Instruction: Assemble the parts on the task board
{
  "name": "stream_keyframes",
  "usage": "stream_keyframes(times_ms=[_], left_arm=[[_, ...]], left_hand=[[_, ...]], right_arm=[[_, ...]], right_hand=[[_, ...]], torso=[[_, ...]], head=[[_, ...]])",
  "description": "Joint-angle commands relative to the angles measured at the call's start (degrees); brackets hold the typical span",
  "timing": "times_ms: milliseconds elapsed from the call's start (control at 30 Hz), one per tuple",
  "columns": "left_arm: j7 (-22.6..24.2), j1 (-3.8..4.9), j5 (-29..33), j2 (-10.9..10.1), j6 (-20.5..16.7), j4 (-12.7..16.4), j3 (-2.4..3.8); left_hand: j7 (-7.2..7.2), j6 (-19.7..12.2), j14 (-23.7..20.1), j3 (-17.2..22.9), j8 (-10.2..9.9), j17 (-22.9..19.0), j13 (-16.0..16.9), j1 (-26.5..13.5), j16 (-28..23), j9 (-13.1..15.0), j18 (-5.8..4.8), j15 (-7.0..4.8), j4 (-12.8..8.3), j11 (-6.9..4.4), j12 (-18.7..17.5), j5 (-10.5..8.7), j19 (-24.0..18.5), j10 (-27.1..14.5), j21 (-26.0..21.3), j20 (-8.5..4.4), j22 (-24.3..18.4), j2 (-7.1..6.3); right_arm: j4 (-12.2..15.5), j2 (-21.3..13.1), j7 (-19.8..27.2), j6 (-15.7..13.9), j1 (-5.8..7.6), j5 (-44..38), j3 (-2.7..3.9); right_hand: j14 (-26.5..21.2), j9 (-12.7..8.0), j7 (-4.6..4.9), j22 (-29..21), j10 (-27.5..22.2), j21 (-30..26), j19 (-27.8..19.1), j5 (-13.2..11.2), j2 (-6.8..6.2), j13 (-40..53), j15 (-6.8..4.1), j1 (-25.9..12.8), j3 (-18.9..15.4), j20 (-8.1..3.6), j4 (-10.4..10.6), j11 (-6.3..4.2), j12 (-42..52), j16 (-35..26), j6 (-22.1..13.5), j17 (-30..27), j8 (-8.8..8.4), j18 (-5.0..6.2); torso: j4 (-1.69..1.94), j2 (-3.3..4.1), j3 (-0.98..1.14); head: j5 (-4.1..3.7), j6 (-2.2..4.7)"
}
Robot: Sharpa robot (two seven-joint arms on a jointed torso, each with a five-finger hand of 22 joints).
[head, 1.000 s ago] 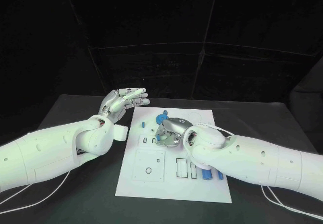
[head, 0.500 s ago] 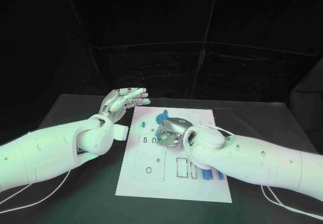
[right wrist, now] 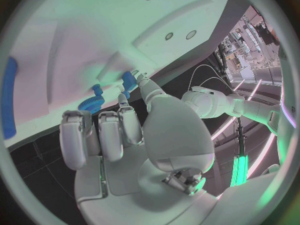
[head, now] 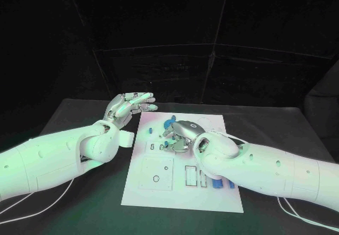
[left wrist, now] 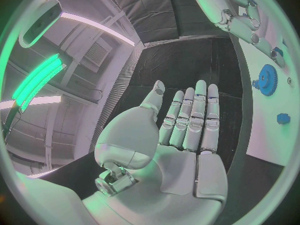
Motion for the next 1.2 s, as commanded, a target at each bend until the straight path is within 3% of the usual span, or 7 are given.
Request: stream_keyframes(times_ms=[33, 433, 600, 733, 833, 1067, 1200], left_arm=[[-0.2, 0.1, -0.9, 0.0, 1.1, -0.1, 0.05], [-4.8, 0.1, -6.0, -0.3, 1.0, -1.3, 0.06], [-16.4, 0.32, -13.2, -0.5, 1.5, -1.9, 0.07], [-29.9, 1.05, -21.7, -0.2, 4.2, -2.6, 0.07], [-38.4, 1.54, -27.5, 0.2, 8.0, -2.9, 0.07], [-53.4, 2.77, -38.0, 2.2, 15.6, -3.4, 0.07], [-60.6, 3.46, -42.6, 3.8, 18.7, -3.8, 0.08]], left_hand=[[-0.22, 0.9, 3.6, -0.3, 0.1, 1.0, 0.0, -0.2, 1.4, 0.1, 0.51, -1.1, -0.3, -0.43, -0.2, -0.01, 2.6, 1.0, 1.3, -0.96, 0.5, 0.58], [-3.98, 4.4, 23.4, -1.9, -0.4, 13.2, 1.7, -1.3, 17.9, 0.1, 0.38, -7.6, -0.9, -5.56, 2.8, 0.14, 19.3, 13.3, 12.5, -7.77, 5.3, 0.98], [-5.89, 7.0, 25.0, -2.8, 0.8, 49.7, 5.2, -2.0, 52.2, 0.8, 0.32, -9.67, -1.3, -7.87, 6.7, 0.32, 25.6, 19.6, 20.7, -10.36, 9.7, 0.98], [-7.25, 8.9, 25.3, -3.6, 2.7, 60.5, 8.7, -3.3, 61.0, 1.8, 0.26, -10.56, 0.0, -9.03, 11.1, 0.2, 26.8, 22.3, 23.7, -11.1, 11.6, 0.68], [-7.92, 8.8, 25.9, -5.6, 4.9, 72.7, 14.6, -6.3, 70.0, 3.2, -1.33, -11.19, 3.5, -9.67, 18.5, 0.11, 30.3, 22.5, 33.9, -11.85, 23.8, 0.54], [-8.84, 3.2, 26.3, -11.2, 15.0, 80.9, 42.8, -8.9, 75.4, 9.3, -3.91, -11.48, 12.6, -9.85, 49.0, 0.06, 34.0, 15.0, 49.7, -12.34, 45.4, 1.27], [-8.54, 1.3, 26.5, -13.0, 17.9, 82.0, 46.0, -9.9, 76.0, 11.0, -4.65, -11.63, 15.8, -9.94, 52.4, 0.04, 34.9, 14.4, 52.5, -12.21, 49.8, 1.82]], right_arm=[[0.8, -0.8, 6.3, -8.1, 0.07, 0.0, 0.07], [6.0, -9.6, 20.1, -3.3, 3.23, 14.1, 0.17], [7.2, -14.7, 22.9, -0.5, 6.39, 23.6, 0.17], [6.8, -17.4, 23.6, -0.3, 7.95, 28.1, 0.16], [6.0, -18.8, 23.7, -0.2, 8.67, 30.1, 0.16], [4.7, -20.5, 23.3, 0.0, 9.3, 31.8, 0.16], [4.2, -20.7, 22.9, 0.1, 9.43, 32.1, 0.16]], right_hand=[[3.9, 0.1, -0.02, 11.9, 0.0, -0.3, 3.4, 0.7, -0.81, 5.8, 0.46, 0.1, -0.6, 0.37, 0.3, 0.44, -0.3, -0.3, -0.5, 6.2, 0.24, 0.0], [3.7, 0.2, -0.04, 10.8, -0.5, -0.9, 2.6, 1.2, 0.13, 5.2, 0.5, 0.6, -1.6, 0.45, 1.2, 0.45, -0.9, -0.8, -0.3, 5.2, 0.64, 0.28], [3.4, 0.3, -0.23, 9.9, -1.0, -1.4, 1.8, 1.5, 0.76, 4.6, 0.35, 1.2, -1.8, 0.35, 1.1, 0.27, -1.8, -1.4, 0.4, 4.1, 1.1, 0.52], [3.4, 0.3, -0.31, 9.9, -1.1, -1.4, 1.8, 1.7, 1.12, 4.5, 0.28, 1.4, -1.8, 0.29, 1.1, 0.19, -1.9, -1.5, 0.6, 4.0, 1.28, 0.54], [3.3, 0.3, -0.36, 9.7, -1.1, -1.5, 1.7, 1.8, 1.29, 4.4, 0.24, 1.5, -1.9, 0.25, 1.2, 0.15, -2.0, -1.6, 0.7, 3.8, 1.39, 0.58], [3.1, 0.3, -0.45, 8.9, -1.4, -1.9, 1.1, 2.1, 1.57, 4.0, 0.16, 1.6, -2.0, 0.18, 1.2, 0.06, -2.6, -2.0, 1.1, 3.0, 1.62, 0.78], [3.1, 0.3, -0.47, 8.9, -1.4, -1.9, 1.0, 2.2, 1.64, 4.0, 0.13, 1.7, -2.0, 0.15, 1.2, 0.04, -2.6, -2.1, 1.1, 3.0, 1.68, 0.79]], torso=[[-0.08, -0.08, -0.03], [-0.1, -0.65, 0.1], [-0.31, -1.64, 0.34], [-0.54, -2.34, 0.6], [-0.76, -2.89, 0.89], [-0.76, -3.63, 1.3], [-0.92, -3.97, 1.68]], head=[[0.06, 0.12], [0.33, 0.44], [0.55, 0.13], [0.98, -0.12], [1.32, -0.63], [1.61, -0.92], [1.9, -1.06]])
